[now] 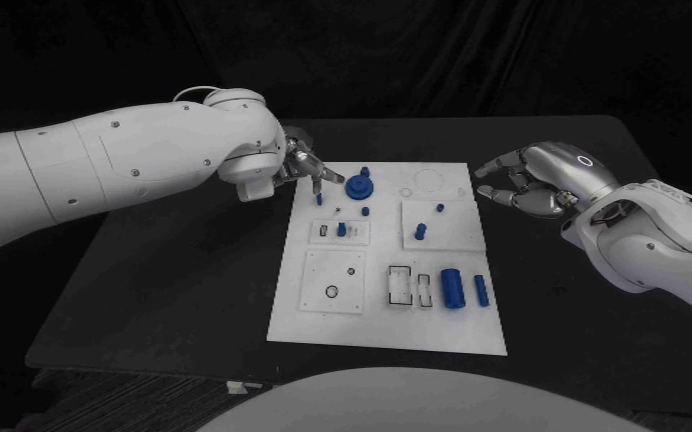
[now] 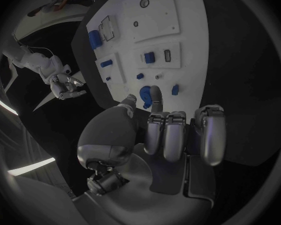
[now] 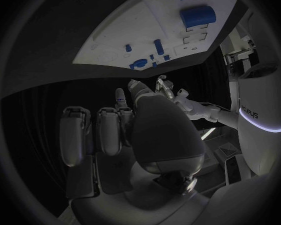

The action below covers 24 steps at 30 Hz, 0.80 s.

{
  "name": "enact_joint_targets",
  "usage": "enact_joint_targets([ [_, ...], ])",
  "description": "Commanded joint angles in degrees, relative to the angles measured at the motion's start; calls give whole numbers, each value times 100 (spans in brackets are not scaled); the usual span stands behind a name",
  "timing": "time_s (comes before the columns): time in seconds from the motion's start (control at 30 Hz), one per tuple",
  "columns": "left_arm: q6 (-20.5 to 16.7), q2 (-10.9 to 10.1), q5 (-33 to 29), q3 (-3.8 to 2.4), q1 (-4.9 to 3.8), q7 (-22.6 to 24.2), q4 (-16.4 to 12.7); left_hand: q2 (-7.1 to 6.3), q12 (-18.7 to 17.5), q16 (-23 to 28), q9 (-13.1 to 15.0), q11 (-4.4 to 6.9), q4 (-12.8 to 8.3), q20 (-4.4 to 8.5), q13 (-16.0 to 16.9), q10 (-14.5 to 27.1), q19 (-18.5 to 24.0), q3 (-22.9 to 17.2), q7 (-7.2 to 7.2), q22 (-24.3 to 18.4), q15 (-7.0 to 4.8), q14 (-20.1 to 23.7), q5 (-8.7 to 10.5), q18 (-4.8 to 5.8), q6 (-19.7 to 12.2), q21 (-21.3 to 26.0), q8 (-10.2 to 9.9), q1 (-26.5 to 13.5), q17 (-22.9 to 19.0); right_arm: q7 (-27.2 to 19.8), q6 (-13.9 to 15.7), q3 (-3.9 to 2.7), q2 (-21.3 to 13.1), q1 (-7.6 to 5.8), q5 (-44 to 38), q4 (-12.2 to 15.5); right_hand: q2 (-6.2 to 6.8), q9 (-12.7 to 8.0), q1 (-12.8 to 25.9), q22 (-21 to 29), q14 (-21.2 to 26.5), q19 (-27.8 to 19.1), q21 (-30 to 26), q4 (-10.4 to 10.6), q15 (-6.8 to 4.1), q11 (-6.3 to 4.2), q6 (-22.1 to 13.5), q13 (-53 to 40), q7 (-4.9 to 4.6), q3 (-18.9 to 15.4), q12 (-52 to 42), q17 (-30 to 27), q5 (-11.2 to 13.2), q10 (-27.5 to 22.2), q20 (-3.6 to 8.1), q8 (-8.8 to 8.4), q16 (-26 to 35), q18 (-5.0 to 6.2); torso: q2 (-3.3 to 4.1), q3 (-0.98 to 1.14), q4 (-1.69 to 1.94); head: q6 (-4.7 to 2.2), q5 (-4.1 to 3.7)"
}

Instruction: Assemble the parts on the task board

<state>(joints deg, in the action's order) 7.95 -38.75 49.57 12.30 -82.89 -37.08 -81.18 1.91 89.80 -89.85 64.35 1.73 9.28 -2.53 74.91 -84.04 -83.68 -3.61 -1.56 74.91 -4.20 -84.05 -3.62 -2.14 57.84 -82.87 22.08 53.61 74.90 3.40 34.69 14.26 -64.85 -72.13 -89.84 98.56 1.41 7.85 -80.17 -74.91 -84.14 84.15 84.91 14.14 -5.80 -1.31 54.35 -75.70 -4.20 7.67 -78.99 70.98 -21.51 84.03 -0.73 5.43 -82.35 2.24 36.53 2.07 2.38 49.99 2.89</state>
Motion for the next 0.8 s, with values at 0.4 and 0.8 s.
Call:
enact_joint_targets([
  [0.4, 343, 321, 89, 0, -45, 332, 938, 95, 20, -15, 124, -27, -51, 21, 1509, -596, 14, 70, -89, 966, 11, -595, -5, -35, -370, 71, -178, 280, 1510, 56, -33, -3, 34, 26, -18, -39, 2, -8, -24, -1332, -284, 316, -19, 10, 38, 37, 6, 210, -19, 41, 30, -2, -34, 204, -35, -26, 22, -90, 7, -24, -2, 1, 20],
  [0.8, 615, 593, 90, 0, 234, 643, 1535, 87, 20, -15, -52, -135, -97, -59, 1509, -596, 15, 149, -210, 985, 103, -595, -72, -34, -589, 84, -546, 429, 1510, 40, -64, -4, 44, 57, 29, -27, 0, -10, -23, -1330, -284, 313, -26, 12, 39, 35, 9, 218, -18, 45, 35, -3, -36, 201, -36, -27, 22, -88, -1, -17, -19, 1, 54],
])
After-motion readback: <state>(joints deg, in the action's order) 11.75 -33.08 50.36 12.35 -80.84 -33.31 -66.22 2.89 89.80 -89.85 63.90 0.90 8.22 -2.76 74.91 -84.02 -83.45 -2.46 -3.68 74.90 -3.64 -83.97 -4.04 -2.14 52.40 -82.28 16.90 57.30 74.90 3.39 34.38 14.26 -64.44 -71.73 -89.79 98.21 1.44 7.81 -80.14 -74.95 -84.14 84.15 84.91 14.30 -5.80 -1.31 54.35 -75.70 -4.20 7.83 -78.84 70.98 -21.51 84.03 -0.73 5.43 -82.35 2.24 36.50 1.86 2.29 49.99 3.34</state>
